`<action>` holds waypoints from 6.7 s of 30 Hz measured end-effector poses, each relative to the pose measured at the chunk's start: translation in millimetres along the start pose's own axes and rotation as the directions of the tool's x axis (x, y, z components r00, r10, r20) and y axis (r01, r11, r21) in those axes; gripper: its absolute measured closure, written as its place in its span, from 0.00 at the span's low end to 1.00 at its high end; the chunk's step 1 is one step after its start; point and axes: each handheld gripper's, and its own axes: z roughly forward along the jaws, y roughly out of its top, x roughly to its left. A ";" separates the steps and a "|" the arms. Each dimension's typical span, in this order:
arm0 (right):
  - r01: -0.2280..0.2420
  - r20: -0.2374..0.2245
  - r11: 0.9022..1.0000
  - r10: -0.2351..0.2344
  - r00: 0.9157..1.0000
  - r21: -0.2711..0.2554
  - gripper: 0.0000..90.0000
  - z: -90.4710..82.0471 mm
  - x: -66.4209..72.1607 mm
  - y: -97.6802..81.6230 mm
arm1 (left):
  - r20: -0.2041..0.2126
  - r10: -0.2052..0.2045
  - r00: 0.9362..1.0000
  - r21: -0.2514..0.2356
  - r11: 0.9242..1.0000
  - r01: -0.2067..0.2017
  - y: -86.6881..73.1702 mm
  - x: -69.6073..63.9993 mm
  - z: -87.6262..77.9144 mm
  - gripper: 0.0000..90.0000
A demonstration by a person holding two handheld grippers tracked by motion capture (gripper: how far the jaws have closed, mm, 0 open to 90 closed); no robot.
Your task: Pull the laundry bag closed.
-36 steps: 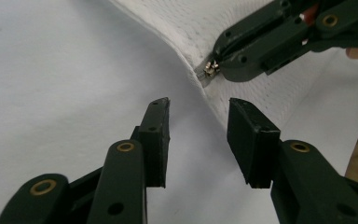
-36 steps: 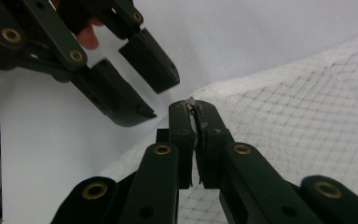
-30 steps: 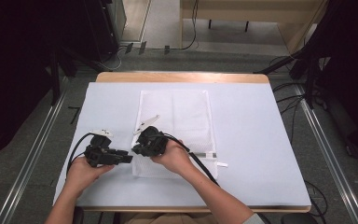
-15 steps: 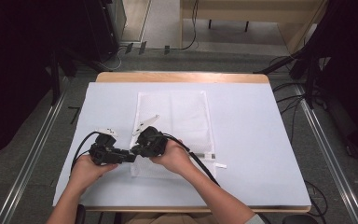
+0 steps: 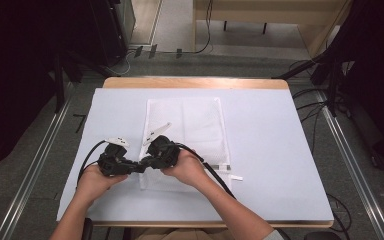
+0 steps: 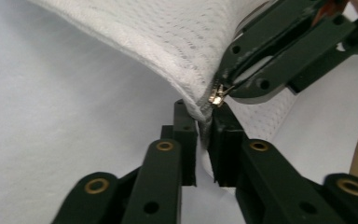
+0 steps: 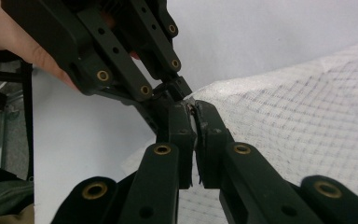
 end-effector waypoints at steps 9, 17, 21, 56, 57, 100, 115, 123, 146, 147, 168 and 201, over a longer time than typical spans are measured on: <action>-0.018 0.013 1.000 0.018 1.000 0.010 0.98 2.3 -3.4 -2.3 | -0.002 -0.013 1.000 0.010 1.000 0.013 2.0 -0.8 -2.5 0.98; -0.030 0.012 1.000 0.030 0.999 0.009 0.98 5.1 -6.5 -5.9 | -0.003 -0.011 1.000 0.018 1.000 0.011 2.8 -1.6 -2.3 0.98; -0.031 0.009 0.999 0.031 0.999 0.007 0.98 5.9 -7.0 -7.8 | -0.001 -0.012 1.000 0.023 1.000 0.012 2.7 -1.6 -2.4 0.98; -0.059 0.031 0.998 0.059 0.998 0.012 0.98 -1.2 -21.7 -26.5 | -0.002 0.000 1.000 0.017 1.000 0.000 0.4 -0.7 -7.4 0.99; -0.061 0.031 0.998 0.061 0.998 0.010 0.98 -1.5 -22.5 -27.4 | -0.004 -0.001 1.000 0.015 1.000 0.001 0.2 -0.7 -7.3 0.99; -0.089 0.057 0.996 0.088 0.995 0.027 0.98 -13.4 -34.0 -42.7 | 0.011 0.002 1.000 0.018 1.000 -0.002 -1.5 0.1 -9.1 0.98; -0.111 0.059 0.993 0.109 0.992 0.027 0.98 -22.9 -41.9 -50.2 | 0.017 -0.004 1.000 0.015 1.000 0.003 -2.4 0.3 -9.0 0.98; -0.112 0.081 0.993 0.109 0.991 0.034 0.98 -27.5 -44.2 -54.7 | 0.016 -0.003 1.000 0.017 1.000 0.002 -2.8 0.3 -8.8 0.98; -0.127 0.103 0.991 0.122 0.987 0.044 0.98 -40.7 -52.4 -63.5 | 0.024 -0.002 1.000 0.017 1.000 0.002 -4.3 1.5 -10.3 0.98; -0.128 0.107 0.991 0.122 0.987 0.047 0.98 -41.2 -52.4 -63.7 | 0.024 -0.003 1.000 0.015 1.000 0.003 -4.3 1.5 -10.3 0.98; -0.136 0.117 0.989 0.129 0.985 0.052 0.98 -51.0 -57.0 -70.8 | 0.025 -0.004 1.000 0.019 1.000 0.003 -5.6 2.2 -11.7 0.98; -0.168 0.160 0.983 0.153 0.975 0.079 0.98 -68.6 -67.9 -86.7 | 0.033 -0.019 0.999 0.028 0.999 0.018 -7.9 4.3 -14.3 0.98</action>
